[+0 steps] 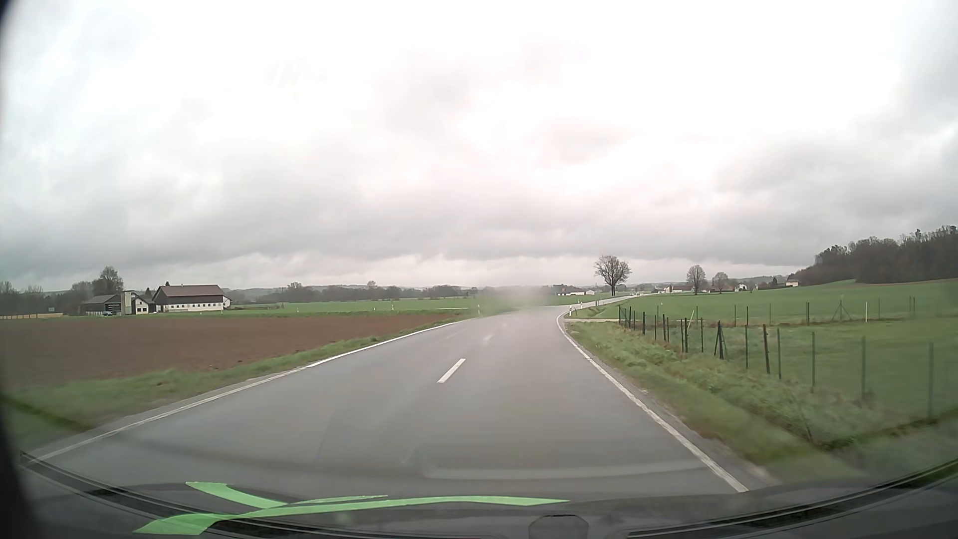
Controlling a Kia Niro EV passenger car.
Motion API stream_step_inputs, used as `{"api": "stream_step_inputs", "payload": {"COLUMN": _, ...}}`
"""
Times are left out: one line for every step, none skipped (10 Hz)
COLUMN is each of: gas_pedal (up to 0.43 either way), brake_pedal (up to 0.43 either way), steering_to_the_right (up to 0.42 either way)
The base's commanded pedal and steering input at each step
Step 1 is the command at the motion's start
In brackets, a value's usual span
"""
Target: Follow the waypoints while adhering to traffic rules and regulations
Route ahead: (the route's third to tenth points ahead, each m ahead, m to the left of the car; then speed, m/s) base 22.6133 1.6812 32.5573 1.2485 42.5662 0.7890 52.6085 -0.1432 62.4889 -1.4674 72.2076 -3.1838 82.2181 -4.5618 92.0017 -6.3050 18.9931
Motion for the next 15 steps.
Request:
{"api": "stream_step_inputs", "payload": {"gas_pedal": 0.0, "brake_pedal": 0.116, "steering_to_the_right": 0.0}}
{"api": "stream_step_inputs", "payload": {"gas_pedal": 0.0, "brake_pedal": 0.11, "steering_to_the_right": 0.001}}
{"api": "stream_step_inputs", "payload": {"gas_pedal": 0.0, "brake_pedal": 0.122, "steering_to_the_right": 0.006}}
{"api": "stream_step_inputs", "payload": {"gas_pedal": 0.0, "brake_pedal": 0.134, "steering_to_the_right": 0.006}}
{"api": "stream_step_inputs", "payload": {"gas_pedal": 0.0, "brake_pedal": 0.146, "steering_to_the_right": 0.006}}
{"api": "stream_step_inputs", "payload": {"gas_pedal": 0.0, "brake_pedal": 0.165, "steering_to_the_right": 0.005}}
{"api": "stream_step_inputs", "payload": {"gas_pedal": 0.0, "brake_pedal": 0.177, "steering_to_the_right": 0.006}}
{"api": "stream_step_inputs", "payload": {"gas_pedal": 0.0, "brake_pedal": 0.183, "steering_to_the_right": 0.007}}
{"api": "stream_step_inputs", "payload": {"gas_pedal": 0.0, "brake_pedal": 0.171, "steering_to_the_right": 0.007}}
{"api": "stream_step_inputs", "payload": {"gas_pedal": 0.0, "brake_pedal": 0.159, "steering_to_the_right": 0.008}}
{"api": "stream_step_inputs", "payload": {"gas_pedal": 0.0, "brake_pedal": 0.146, "steering_to_the_right": 0.009}}
{"api": "stream_step_inputs", "payload": {"gas_pedal": 0.0, "brake_pedal": 0.134, "steering_to_the_right": 0.011}}
{"api": "stream_step_inputs", "payload": {"gas_pedal": 0.0, "brake_pedal": 0.134, "steering_to_the_right": 0.011}}
{"api": "stream_step_inputs", "payload": {"gas_pedal": 0.0, "brake_pedal": 0.134, "steering_to_the_right": 0.011}}
{"api": "stream_step_inputs", "payload": {"gas_pedal": 0.0, "brake_pedal": 0.134, "steering_to_the_right": 0.011}}
